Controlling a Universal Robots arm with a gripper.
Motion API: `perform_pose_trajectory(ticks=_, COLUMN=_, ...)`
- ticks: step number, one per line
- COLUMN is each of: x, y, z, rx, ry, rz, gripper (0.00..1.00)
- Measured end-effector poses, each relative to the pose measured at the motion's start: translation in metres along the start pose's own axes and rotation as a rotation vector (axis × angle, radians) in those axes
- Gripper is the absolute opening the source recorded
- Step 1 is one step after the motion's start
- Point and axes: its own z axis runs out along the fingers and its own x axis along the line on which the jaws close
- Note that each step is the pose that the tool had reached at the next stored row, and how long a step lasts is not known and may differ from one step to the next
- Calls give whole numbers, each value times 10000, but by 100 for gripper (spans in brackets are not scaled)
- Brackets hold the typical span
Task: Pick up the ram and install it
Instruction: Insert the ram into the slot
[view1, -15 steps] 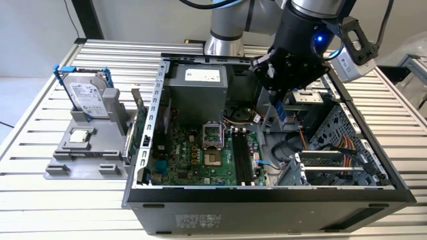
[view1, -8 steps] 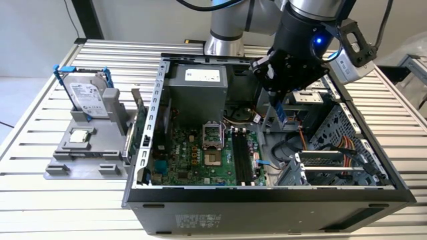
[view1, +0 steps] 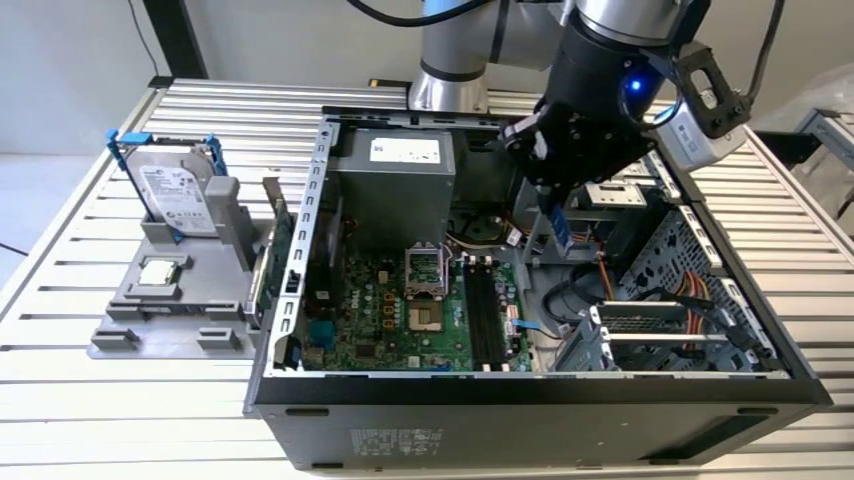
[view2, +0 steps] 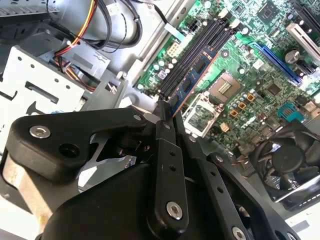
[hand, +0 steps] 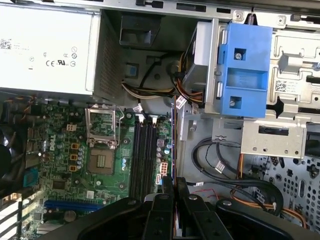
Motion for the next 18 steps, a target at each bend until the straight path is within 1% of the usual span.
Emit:
perform_pose_trajectory(ticks=5, x=0, y=-1, z=26, rx=6, ry=-17, rz=-1, gripper=0)
perform_pose_trajectory(ticks=10, x=1, y=-3, z=68, rx=11, ry=-59, rz=-3, gripper=0)
perform_pose_trajectory(ticks=18, x=2, y=-7, z=141, rx=13, ry=-66, rz=12, gripper=0)
